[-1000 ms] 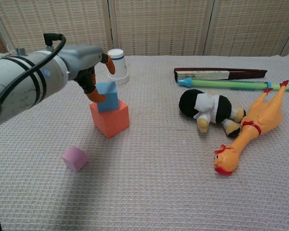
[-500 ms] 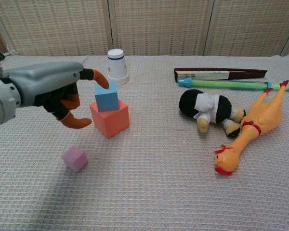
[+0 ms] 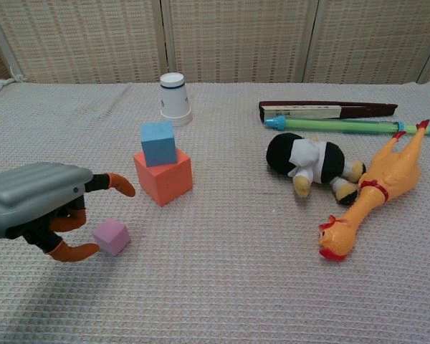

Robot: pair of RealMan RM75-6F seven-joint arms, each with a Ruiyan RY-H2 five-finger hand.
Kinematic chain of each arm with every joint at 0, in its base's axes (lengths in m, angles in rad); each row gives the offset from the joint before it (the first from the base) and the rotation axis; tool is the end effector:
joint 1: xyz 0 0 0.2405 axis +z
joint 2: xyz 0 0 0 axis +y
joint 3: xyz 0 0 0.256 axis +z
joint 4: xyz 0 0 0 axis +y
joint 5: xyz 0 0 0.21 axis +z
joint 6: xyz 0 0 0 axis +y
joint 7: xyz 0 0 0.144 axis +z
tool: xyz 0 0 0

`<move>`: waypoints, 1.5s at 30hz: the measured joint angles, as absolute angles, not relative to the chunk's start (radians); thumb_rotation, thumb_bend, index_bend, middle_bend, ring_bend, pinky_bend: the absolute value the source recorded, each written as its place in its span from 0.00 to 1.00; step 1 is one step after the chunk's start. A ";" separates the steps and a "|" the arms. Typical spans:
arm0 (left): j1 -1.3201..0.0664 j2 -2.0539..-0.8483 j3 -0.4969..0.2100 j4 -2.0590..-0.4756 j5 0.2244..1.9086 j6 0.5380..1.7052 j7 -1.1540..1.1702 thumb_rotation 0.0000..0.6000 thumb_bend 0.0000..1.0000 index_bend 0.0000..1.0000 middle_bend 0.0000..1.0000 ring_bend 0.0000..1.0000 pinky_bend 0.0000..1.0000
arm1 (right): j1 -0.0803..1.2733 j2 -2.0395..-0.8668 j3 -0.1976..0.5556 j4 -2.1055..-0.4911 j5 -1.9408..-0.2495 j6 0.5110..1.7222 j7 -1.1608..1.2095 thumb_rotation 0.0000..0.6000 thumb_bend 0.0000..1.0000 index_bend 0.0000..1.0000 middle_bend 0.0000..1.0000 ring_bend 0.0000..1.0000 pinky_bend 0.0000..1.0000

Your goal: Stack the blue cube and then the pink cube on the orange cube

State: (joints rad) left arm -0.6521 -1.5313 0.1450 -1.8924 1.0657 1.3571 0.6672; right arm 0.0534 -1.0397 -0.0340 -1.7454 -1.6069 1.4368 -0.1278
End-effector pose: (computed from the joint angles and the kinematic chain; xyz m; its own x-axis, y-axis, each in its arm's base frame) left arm -0.1505 0.2228 -0.0145 0.5237 0.3133 0.7922 0.8358 -0.3690 -0.4065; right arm -0.2907 -0.1506 0.1495 0.4723 -0.1364 0.8708 -0.8811 -0.0983 0.4625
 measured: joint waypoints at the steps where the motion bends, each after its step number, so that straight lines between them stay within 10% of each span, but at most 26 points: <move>1: -0.646 -1.541 0.148 -1.870 1.078 1.355 0.669 1.00 0.32 0.17 1.00 1.00 1.00 | 0.054 -1.037 -0.036 -1.747 -1.608 1.434 -0.125 1.00 0.12 0.00 0.00 0.00 0.00; 33: -0.532 -1.672 0.069 -1.552 1.283 1.275 0.497 1.00 0.32 0.51 1.00 1.00 1.00 | 0.068 -1.003 -0.060 -1.767 -1.620 1.392 -0.085 1.00 0.12 0.00 0.00 0.00 0.00; 45: -0.504 -1.568 0.029 -1.686 1.350 1.313 0.473 1.00 0.32 0.51 1.00 1.00 1.00 | 0.069 -1.008 -0.057 -1.765 -1.609 1.388 -0.094 1.00 0.11 0.00 0.00 0.00 0.00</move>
State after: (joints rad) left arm -0.5038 -1.5677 0.0292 -1.6860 1.3501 1.3129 0.4731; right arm 0.0692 -1.0080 -0.0570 -1.7653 -1.6085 1.3875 -0.0943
